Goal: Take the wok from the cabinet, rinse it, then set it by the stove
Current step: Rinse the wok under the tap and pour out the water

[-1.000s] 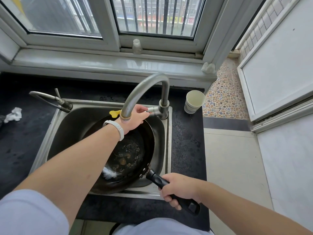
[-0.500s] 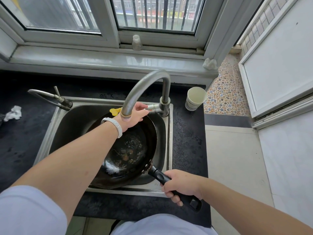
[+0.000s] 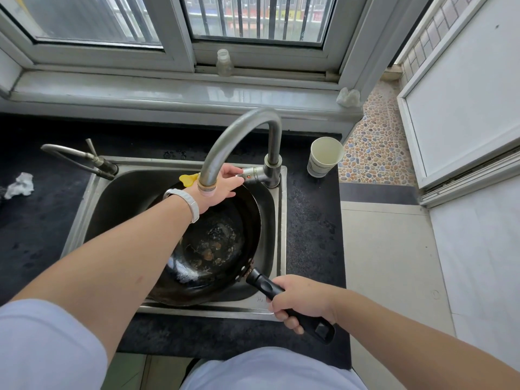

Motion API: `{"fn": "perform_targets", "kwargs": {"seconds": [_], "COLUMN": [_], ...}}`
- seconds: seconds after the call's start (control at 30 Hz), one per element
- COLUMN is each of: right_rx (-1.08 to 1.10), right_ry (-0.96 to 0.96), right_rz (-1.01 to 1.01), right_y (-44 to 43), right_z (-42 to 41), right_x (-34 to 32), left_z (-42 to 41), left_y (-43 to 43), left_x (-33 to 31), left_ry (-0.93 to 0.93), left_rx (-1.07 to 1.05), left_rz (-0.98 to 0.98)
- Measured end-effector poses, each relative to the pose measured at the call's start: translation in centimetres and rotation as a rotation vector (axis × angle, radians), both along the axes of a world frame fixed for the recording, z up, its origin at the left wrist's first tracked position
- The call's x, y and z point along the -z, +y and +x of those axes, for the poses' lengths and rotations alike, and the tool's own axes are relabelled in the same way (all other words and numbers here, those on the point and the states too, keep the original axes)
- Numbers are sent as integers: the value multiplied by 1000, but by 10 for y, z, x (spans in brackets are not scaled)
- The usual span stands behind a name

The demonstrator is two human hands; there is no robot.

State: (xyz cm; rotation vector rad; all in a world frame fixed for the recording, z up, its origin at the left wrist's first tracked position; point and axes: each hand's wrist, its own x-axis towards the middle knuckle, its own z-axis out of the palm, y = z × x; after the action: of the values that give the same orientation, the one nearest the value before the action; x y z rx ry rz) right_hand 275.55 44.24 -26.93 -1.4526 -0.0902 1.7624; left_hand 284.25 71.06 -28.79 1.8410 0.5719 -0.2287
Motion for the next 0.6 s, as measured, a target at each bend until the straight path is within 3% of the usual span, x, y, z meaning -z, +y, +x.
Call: {"fn": "perform_targets", "kwargs": {"seconds": [0.6], "right_rx": [24], "right_ry": [8], "right_rz": [6], "right_y": [-4], "right_z": [-1], "right_x": [4], "left_z": [-7], "left_y": [3], "left_x": [-1], "left_ry": [0], "left_rx": [21], "left_rz": [-52]}}
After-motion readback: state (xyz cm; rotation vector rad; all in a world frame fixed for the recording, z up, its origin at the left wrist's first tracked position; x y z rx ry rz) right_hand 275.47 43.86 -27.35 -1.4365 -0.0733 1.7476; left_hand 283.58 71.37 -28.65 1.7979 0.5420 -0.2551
